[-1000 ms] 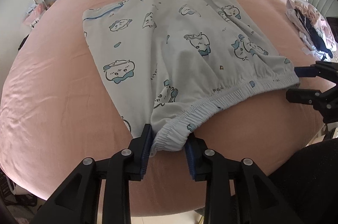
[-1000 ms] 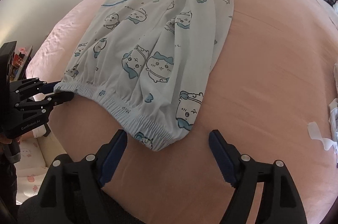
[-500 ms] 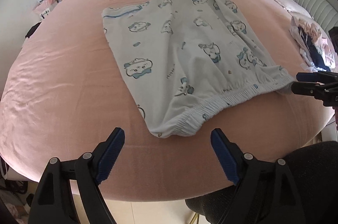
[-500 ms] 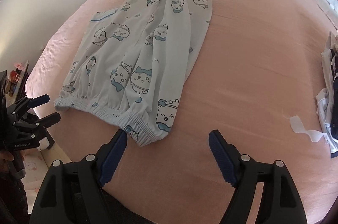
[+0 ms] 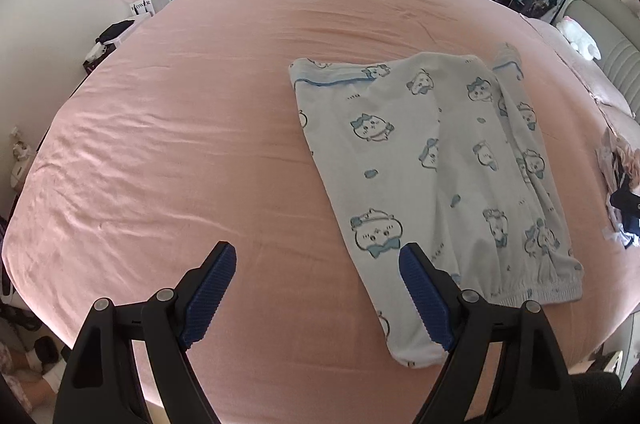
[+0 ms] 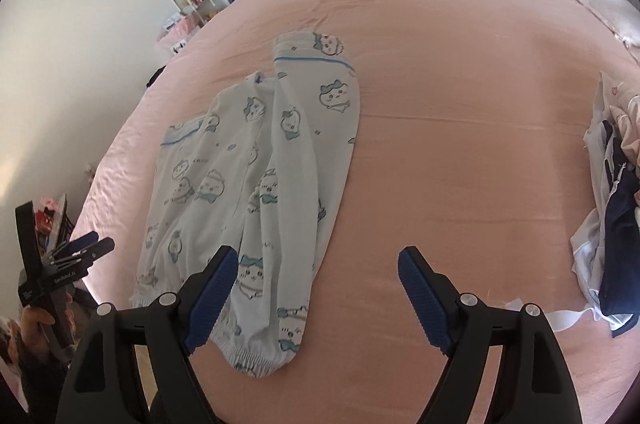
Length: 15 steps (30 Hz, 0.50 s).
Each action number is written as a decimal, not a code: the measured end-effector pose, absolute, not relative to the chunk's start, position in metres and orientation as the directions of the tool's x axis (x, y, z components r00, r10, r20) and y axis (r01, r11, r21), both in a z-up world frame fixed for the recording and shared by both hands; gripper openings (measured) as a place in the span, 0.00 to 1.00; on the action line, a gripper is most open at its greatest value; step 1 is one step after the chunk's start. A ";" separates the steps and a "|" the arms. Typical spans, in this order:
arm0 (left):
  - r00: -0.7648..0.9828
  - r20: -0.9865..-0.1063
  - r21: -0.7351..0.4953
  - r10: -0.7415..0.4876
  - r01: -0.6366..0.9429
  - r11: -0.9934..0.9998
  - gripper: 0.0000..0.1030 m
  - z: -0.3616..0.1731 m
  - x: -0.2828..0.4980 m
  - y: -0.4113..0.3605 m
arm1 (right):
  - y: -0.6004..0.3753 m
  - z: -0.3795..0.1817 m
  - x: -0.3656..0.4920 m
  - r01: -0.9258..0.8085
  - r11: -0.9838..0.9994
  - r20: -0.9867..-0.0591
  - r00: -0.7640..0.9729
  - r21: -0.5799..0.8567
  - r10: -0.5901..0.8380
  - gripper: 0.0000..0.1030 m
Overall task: Fold clothes
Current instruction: 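Move the right gripper to the pant leg hem and close on it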
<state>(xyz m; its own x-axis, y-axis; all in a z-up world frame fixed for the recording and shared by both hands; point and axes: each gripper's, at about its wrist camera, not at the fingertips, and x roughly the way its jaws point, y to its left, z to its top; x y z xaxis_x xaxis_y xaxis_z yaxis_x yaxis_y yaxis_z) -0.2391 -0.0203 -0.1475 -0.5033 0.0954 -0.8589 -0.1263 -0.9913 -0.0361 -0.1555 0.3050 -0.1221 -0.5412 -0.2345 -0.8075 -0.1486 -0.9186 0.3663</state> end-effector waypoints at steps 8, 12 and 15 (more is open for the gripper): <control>-0.499 -0.860 -0.049 0.108 -0.130 -0.990 0.81 -0.161 -0.285 -0.018 | 0.329 -0.142 -0.209 -0.237 -0.846 -0.780 -0.557 0.477 -0.284 0.80; -0.500 -0.859 -0.053 0.112 -0.131 -0.990 0.81 -0.166 -0.307 -0.018 | 0.327 -0.144 -0.232 -0.215 -0.860 -0.782 -0.555 0.463 -0.283 0.80; -0.487 -0.865 -0.070 0.120 -0.119 -0.990 0.81 -0.170 -0.326 -0.021 | 0.326 -0.148 -0.247 -0.226 -0.873 -0.795 -0.553 0.432 -0.250 0.80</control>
